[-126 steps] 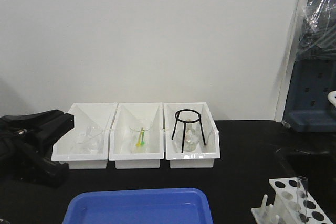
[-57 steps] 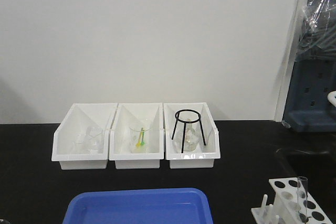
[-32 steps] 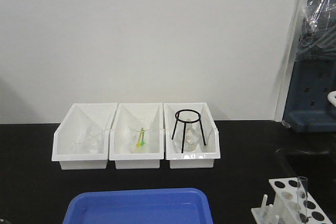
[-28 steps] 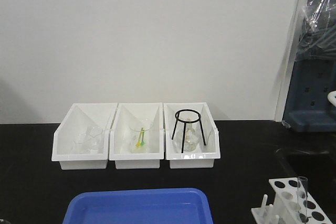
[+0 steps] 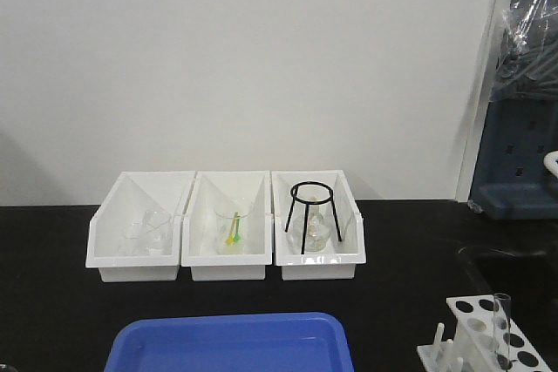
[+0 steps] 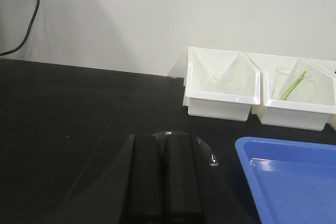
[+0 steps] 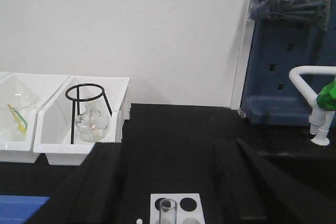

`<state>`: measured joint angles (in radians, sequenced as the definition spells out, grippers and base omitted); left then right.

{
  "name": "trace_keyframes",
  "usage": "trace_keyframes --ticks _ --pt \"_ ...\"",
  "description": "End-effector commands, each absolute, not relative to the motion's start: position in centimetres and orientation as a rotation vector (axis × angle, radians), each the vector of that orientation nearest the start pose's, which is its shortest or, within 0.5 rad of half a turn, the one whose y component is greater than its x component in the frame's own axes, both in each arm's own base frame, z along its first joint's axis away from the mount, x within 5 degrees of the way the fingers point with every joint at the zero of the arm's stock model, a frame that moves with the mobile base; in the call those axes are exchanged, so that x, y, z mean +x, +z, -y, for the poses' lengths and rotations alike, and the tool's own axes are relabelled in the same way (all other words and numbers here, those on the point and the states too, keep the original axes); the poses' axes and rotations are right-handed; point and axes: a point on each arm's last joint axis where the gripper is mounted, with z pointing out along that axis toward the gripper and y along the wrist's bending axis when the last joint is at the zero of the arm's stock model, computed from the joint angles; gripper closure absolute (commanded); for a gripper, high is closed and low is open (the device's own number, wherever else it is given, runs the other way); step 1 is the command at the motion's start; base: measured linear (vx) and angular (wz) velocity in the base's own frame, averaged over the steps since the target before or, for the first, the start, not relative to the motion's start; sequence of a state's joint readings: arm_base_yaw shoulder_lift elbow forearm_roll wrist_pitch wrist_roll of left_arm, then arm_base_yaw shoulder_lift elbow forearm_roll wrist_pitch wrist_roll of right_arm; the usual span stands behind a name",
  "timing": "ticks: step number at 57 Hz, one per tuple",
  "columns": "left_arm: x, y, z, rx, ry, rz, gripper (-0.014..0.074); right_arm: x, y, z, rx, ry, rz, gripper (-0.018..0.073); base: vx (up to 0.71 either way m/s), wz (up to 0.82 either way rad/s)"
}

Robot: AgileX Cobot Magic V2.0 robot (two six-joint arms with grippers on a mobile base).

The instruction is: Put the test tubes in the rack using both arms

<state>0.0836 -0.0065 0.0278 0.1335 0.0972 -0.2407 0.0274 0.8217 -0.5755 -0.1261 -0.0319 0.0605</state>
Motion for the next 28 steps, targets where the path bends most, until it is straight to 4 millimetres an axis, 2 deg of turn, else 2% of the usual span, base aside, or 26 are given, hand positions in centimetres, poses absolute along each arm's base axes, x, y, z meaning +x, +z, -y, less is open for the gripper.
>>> trace_keyframes --ticks 1,9,15,22,28 --pt "5.4 21.2 -0.5 -0.147 -0.026 -1.475 0.0601 16.9 34.1 -0.5 -0.091 -0.035 -1.573 0.0125 0.00 0.00" --pt "5.4 21.2 -0.5 -0.147 -0.025 -1.476 0.0601 14.1 33.0 -0.4 -0.086 -0.033 -1.534 0.0151 0.00 0.00" --pt "5.4 21.2 -0.5 -0.147 -0.025 -1.476 0.0601 11.6 31.4 -0.4 -0.084 -0.034 -1.498 0.0209 0.00 0.00" --pt "5.4 21.2 -0.5 -0.147 -0.025 -1.476 0.0601 8.8 28.8 -0.3 -0.082 -0.035 -1.449 0.0291 0.00 0.00" --pt "5.4 21.2 -0.5 -0.147 -0.025 -1.476 0.0601 7.2 25.9 -0.3 -0.081 -0.035 -1.433 0.0370 0.00 0.00"
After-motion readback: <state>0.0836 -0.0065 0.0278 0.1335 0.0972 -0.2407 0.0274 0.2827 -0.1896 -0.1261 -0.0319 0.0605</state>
